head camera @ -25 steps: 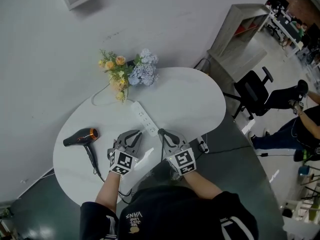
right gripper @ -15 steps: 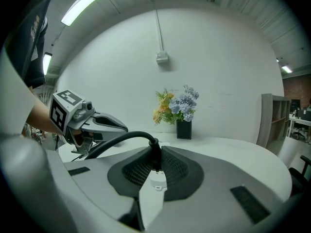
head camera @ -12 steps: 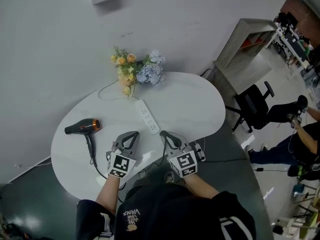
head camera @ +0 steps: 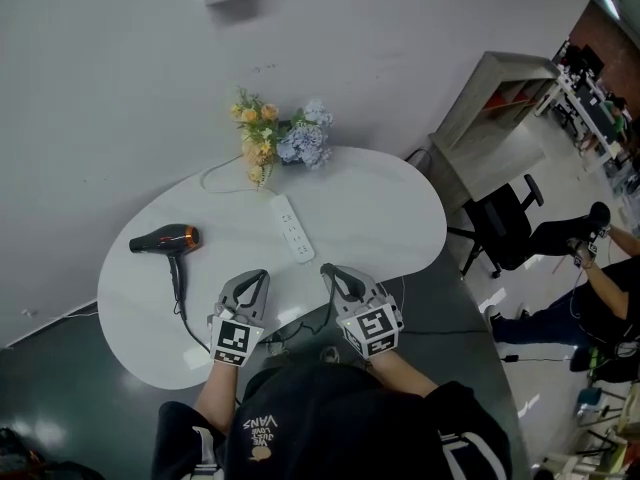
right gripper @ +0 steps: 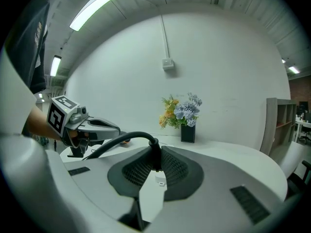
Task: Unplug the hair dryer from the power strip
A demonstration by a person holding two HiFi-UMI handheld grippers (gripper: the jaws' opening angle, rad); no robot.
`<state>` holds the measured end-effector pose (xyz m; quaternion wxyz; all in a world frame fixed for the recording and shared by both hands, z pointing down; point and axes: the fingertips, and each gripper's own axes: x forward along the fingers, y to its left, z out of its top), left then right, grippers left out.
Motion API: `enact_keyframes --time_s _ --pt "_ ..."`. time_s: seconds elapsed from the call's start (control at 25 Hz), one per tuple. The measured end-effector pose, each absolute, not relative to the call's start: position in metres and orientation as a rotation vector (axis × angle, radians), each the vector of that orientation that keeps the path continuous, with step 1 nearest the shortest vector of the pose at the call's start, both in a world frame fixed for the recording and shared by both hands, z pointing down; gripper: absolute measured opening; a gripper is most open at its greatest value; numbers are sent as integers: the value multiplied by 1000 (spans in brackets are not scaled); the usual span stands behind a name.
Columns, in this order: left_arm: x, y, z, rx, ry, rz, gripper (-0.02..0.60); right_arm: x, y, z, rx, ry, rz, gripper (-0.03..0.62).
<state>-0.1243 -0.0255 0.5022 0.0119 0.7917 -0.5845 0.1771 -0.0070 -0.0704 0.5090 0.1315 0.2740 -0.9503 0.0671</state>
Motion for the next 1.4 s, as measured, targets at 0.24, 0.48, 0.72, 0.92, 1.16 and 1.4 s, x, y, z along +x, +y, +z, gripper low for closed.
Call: enact_keyframes --time_s 0.24,0.48,0.72,0.92,1.16,1.4 --pt "-121 -2 500 2404 -1897 506 18 4 -59 507 765 -2770 196 72" --pt "-117 11 501 2366 -1936 471 18 6 -52 510 732 -2781 207 72" --pt "-113 21 500 2335 -1961 458 18 8 -47 508 701 -2788 208 72" --pt "-114 25 499 2321 -1987 438 18 8 -47 508 697 -2795 206 72" --pt "-112 29 499 2314 -1986 435 18 9 -48 509 703 -2793 225 72" --pt "-113 28 500 2318 -1975 425 18 6 -48 514 700 -2787 237 72"
